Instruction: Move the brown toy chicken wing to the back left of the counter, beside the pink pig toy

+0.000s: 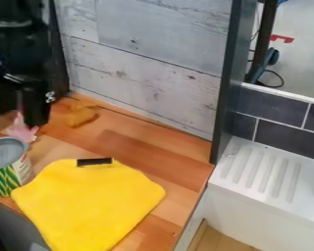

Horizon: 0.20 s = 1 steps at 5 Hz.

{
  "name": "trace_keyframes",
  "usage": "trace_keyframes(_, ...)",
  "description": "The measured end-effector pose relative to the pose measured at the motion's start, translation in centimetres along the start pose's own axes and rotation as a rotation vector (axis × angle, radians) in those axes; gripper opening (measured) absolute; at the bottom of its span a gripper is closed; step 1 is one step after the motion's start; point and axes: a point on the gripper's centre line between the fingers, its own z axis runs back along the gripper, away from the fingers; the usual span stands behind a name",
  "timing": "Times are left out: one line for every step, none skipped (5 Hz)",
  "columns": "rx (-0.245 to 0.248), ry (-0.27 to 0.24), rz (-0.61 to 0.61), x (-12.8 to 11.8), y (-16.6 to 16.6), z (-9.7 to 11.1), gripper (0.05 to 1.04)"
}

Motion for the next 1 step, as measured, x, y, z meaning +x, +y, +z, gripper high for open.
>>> trace_keyframes(0.061, -0.086, -0.099, -2.96, -2.93, 1.26, 1.000)
